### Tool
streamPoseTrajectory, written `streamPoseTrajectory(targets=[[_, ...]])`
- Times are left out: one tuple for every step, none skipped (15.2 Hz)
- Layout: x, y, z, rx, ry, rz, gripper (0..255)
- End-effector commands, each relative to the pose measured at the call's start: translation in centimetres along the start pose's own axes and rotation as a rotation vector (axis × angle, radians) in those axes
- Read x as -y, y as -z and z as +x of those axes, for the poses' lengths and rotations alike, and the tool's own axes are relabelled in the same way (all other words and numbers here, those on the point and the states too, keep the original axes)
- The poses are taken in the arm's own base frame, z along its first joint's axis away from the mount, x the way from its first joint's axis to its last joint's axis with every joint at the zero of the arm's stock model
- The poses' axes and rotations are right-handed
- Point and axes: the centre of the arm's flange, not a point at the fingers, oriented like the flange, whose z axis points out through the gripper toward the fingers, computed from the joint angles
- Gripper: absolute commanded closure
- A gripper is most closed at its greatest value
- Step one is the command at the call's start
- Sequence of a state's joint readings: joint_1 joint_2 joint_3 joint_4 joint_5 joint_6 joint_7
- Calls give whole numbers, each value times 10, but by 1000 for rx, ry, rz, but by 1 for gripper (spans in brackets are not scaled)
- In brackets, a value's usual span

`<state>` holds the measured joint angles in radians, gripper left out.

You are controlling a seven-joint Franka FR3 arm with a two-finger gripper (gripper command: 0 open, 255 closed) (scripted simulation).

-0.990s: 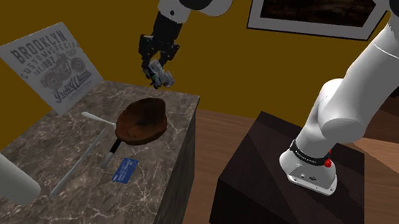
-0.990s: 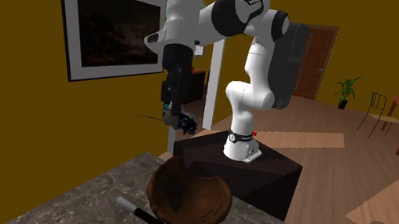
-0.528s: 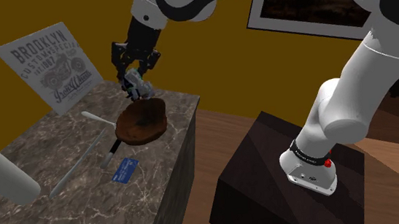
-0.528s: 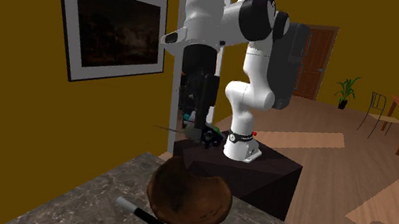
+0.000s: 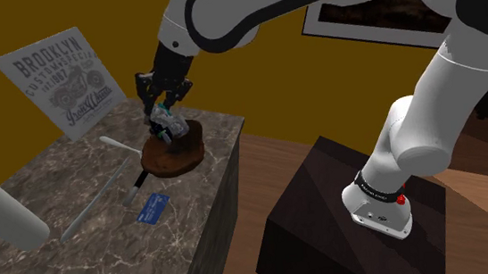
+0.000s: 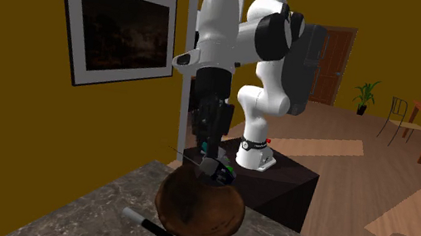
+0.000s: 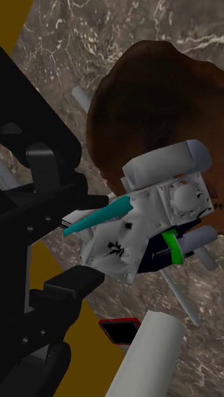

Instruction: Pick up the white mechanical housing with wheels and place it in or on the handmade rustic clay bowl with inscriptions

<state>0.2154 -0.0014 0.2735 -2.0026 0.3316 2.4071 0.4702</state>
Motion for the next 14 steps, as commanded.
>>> streamPoseTrajectory(targets=[[-6,-9,-2,-1,0,0,255],[-8,-13,-3,-1,0,0,255],[-10,-18,-4,-1,0,0,255],[-12,-23,-5,-1,0,0,255],[-15,-27,-6,-1,0,0,255],[-17,-32,-7,-1,0,0,255],[-19,-37,-8,-1,0,0,255],[-21,-41,-9,-1,0,0,255],[-23,-45,-9,-1,0,0,255],[-23,-45,-9,-1,0,0,255],[-23,-45,-9,-1,0,0,255],[-23,-45,-9,-1,0,0,255],[-23,-45,-9,-1,0,0,255],[-23,-45,-9,-1,0,0,255]])
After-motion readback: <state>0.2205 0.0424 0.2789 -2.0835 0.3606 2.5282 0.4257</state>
